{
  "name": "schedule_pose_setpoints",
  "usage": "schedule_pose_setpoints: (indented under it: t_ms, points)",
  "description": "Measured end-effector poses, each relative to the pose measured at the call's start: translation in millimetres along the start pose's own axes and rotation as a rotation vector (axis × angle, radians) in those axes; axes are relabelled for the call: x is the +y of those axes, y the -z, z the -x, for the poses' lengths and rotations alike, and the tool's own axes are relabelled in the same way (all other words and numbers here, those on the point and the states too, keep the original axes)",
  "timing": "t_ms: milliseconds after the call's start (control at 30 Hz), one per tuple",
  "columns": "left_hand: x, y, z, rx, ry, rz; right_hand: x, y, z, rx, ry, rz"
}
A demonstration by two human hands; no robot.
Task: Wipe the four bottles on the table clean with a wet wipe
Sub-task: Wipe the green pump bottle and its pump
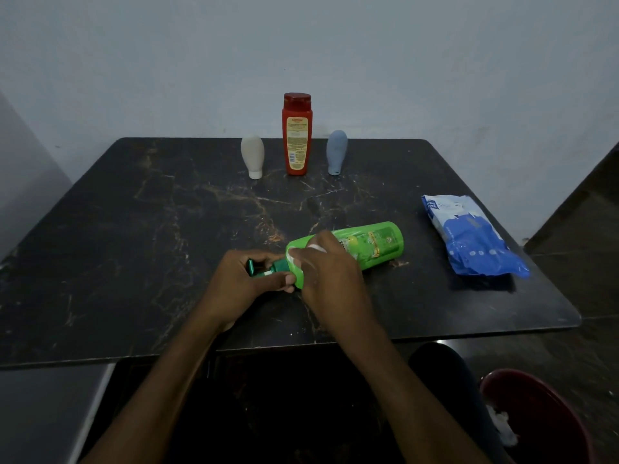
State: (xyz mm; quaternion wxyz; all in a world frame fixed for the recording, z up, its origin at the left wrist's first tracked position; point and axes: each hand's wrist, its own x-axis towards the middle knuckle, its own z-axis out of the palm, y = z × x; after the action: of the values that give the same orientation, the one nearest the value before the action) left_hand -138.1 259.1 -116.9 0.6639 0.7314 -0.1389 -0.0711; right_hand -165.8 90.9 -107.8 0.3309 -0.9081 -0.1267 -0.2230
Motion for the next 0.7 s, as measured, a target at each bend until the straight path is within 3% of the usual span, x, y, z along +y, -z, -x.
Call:
schedule_pose_setpoints:
  t_ms: [567, 700]
  points:
    - [-1.9, -3.0, 1.1, 0.049, 0.031, 0.019, 15.7, -9.2, 26.8, 0.180, 0.011, 0.163]
    - [-6.0, -1.2, -2.3, 0.039, 0.027, -0.003, 51.9, 16.3, 26.1, 0.169, -0.121, 0.254]
